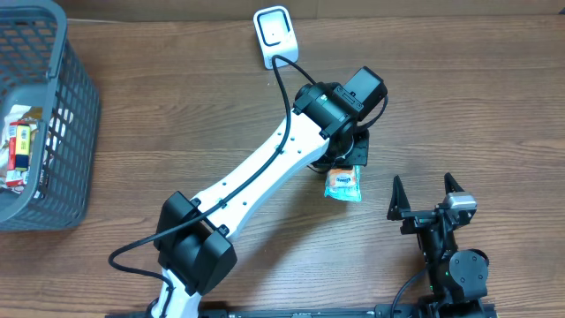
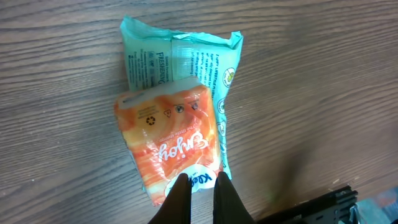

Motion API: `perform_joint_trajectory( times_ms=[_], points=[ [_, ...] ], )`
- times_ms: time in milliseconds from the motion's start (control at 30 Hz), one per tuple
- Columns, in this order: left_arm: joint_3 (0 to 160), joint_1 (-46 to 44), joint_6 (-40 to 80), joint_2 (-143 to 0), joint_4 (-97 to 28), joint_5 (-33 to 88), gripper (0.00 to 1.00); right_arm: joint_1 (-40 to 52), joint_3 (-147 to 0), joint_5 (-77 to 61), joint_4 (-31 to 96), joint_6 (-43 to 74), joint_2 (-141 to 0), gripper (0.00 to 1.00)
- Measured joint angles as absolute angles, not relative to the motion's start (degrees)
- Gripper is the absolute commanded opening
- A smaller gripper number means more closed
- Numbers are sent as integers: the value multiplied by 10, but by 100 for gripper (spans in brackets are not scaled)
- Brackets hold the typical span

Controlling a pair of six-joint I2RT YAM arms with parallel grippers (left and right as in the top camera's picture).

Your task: Scan the item barcode

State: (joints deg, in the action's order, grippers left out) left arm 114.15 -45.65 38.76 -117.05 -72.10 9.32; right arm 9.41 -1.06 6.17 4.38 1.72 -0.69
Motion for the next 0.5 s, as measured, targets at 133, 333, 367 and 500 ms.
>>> perform_joint_trajectory(
  times_ms=[133,333,367,500],
  points=[
    [1141,-456,381,-1171,-724,95,34,94,-11,62,44,17,-7,100],
    [1140,-458,376,-1171,-727,88,52,94,-11,62,44,17,-7,100],
    [1139,-458,376,-1171,-727,86,52,94,-11,62,44,17,-7,100],
    [1122,-461,375,-1171,-728,81,51,94,-11,62,44,17,-7,100]
  ],
)
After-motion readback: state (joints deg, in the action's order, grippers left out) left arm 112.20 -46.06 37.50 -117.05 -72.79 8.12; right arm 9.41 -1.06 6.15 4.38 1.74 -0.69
